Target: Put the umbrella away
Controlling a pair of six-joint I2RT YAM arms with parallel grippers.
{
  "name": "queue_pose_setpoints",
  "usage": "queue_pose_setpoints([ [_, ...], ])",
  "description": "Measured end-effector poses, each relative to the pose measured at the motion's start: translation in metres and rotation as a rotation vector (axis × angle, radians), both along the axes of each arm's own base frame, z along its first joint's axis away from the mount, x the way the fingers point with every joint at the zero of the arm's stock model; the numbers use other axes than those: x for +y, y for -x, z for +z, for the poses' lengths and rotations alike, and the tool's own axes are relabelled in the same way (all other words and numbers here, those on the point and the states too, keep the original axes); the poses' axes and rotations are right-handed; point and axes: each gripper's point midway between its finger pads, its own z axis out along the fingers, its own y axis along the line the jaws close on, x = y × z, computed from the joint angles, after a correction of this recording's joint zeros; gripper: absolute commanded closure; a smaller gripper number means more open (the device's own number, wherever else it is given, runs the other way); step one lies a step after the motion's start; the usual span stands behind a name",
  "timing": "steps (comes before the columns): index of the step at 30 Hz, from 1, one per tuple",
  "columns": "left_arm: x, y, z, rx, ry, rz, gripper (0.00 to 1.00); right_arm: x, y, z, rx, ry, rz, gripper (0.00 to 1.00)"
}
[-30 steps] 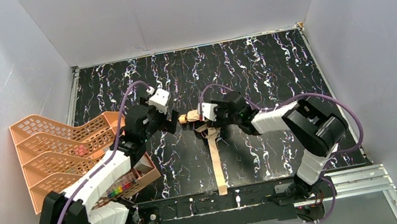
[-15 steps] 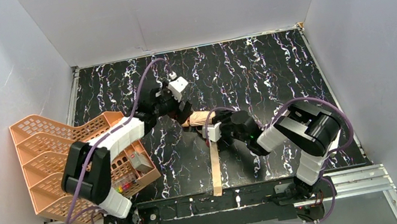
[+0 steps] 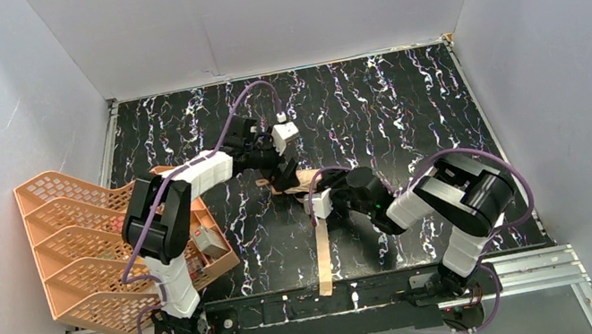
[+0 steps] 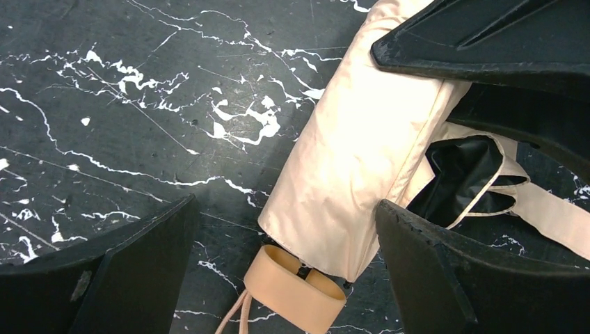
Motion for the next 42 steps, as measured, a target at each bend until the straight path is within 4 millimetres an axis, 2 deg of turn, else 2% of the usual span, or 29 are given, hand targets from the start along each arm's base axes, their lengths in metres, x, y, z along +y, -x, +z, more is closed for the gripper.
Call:
queue_pose_setpoints([
  [6, -0.01, -0.003, 0.0, 0.009, 0.022, -0.047, 0.05, 0.001, 0.002, -0.001, 0.011, 0.008, 0.009, 0.77],
  [17, -0.02, 0.007, -0.008, 0.04, 0.03, -0.106, 0.12, -0.001, 0.004, -0.002, 0.028, 0.02, 0.015, 0.77],
  [24, -0.022, 0.01, -0.008, 0.048, 0.032, -0.114, 0.08, -0.001, 0.005, -0.002, 0.034, 0.023, 0.015, 0.77],
  [29, -0.028, 0.011, 0.001, 0.058, 0.052, -0.124, 0.08, -0.001, 0.006, -0.002, 0.036, 0.023, 0.015, 0.78],
  [36, -0.043, 0.006, 0.03, 0.051, 0.121, -0.16, 0.09, 0.0, 0.007, -0.003, 0.045, 0.023, 0.024, 0.78],
  [42, -0.039, 0.012, 0.025, 0.074, 0.101, -0.164, 0.1, 0.001, 0.008, -0.002, 0.055, 0.019, 0.03, 0.78],
])
